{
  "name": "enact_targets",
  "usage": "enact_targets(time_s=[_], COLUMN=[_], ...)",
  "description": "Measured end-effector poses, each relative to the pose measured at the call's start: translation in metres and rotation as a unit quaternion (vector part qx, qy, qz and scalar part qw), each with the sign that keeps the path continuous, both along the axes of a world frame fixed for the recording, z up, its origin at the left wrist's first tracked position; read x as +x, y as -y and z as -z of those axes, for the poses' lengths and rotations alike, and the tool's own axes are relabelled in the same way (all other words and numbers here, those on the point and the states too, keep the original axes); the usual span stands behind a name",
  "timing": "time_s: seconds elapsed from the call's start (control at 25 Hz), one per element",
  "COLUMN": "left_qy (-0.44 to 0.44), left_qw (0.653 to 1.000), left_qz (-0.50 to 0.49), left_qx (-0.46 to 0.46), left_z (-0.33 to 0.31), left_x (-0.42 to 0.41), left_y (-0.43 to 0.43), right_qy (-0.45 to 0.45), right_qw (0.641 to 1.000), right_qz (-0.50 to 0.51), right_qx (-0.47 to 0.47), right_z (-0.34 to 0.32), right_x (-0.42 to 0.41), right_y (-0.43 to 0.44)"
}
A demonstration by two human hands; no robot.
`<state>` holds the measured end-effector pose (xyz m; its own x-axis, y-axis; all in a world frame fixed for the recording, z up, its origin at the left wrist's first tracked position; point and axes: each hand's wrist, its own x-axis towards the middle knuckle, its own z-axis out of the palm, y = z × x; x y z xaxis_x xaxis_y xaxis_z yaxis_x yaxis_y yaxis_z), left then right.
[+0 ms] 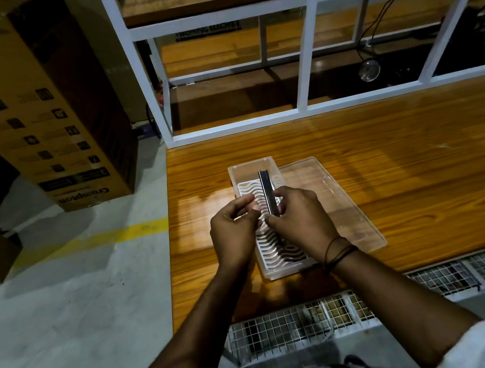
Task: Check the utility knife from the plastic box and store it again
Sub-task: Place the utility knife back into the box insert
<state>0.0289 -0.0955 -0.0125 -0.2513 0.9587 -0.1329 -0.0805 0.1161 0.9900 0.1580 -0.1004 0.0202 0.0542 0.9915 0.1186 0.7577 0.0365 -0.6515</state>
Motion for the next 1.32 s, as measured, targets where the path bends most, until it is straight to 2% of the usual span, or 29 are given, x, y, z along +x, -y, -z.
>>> enact_targets(time_s=[0.28,0.48,0.8,1.12,1.32], left_qy=[-0.101,-0.130,-0.097,-0.061,-0.082], left_qw=[0.993,0.987,0.989,0.991,0.990], left_qz=[-0.033,-0.019,0.008,0.018,0.017], left_qx=[-0.060,-0.092,-0.112,-0.117,-0.117], left_z=[-0.001,-0.002,0.003,0.007,0.006], left_x=[-0.009,-0.012,-0.014,-0.015,-0.015], left_y=[-0.005,-0.006,-0.014,-0.017,-0.016], right_qy=[0.100,0.136,0.199,0.206,0.198], right_qw=[0.993,0.987,0.973,0.971,0.971], right_qz=[-0.027,-0.051,-0.068,-0.067,-0.070], right_qx=[-0.047,-0.075,-0.092,-0.097,-0.112], right_z=[0.010,0.014,0.020,0.020,0.022], right_x=[-0.014,-0.020,-0.024,-0.024,-0.023], right_y=[-0.022,-0.032,-0.035,-0.035,-0.038])
